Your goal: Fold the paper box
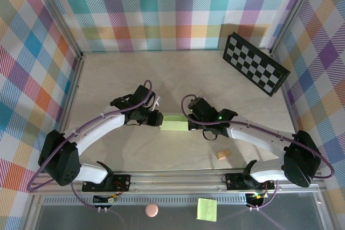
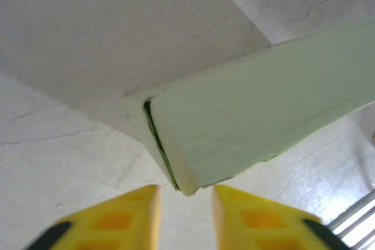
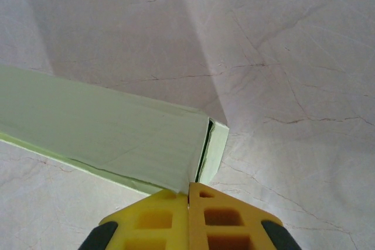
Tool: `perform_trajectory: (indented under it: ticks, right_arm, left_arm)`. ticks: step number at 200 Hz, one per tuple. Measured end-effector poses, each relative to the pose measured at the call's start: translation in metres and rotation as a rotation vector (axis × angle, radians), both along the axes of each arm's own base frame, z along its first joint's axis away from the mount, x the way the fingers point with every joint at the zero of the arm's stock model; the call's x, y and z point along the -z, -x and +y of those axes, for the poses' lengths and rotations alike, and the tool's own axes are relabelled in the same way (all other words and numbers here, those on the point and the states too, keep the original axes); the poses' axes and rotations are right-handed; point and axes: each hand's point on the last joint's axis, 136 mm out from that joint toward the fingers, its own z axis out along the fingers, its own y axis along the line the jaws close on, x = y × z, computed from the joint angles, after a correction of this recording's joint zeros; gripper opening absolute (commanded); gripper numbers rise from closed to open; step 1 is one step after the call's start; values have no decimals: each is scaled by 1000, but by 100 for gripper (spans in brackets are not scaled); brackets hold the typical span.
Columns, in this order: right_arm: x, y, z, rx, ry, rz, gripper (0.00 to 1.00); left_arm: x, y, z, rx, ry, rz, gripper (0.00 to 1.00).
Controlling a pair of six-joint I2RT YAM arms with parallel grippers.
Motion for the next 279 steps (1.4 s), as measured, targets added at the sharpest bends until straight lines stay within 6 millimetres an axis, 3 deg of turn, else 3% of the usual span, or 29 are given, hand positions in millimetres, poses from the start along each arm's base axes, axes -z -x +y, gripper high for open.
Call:
perform_trajectory:
  ticks: [40,88,129,183,231,279]
  right_arm:
    - [0,0,0,0,-1,-1,0]
    - [0,0,0,-3,1,-2,0]
    - [0,0,1,-6,-1,0,0]
    - [0,1,2,-20,1,1,0]
    - [0,2,3,-37,1,3,0]
    - [0,3,5,-48,-6,6,0]
  left_arm:
    - [-41,-4,2,86,28,-190,61]
    - [-68,-4,-23,379,41,-438,66]
    - [-53,5,-37,661,-10,-597,72]
    - [-32,-6,-46,812,-81,-764,77]
    - [-17,-13,-54,897,-113,-809,74]
    - [-3,-11,-58,948,-118,-796,66]
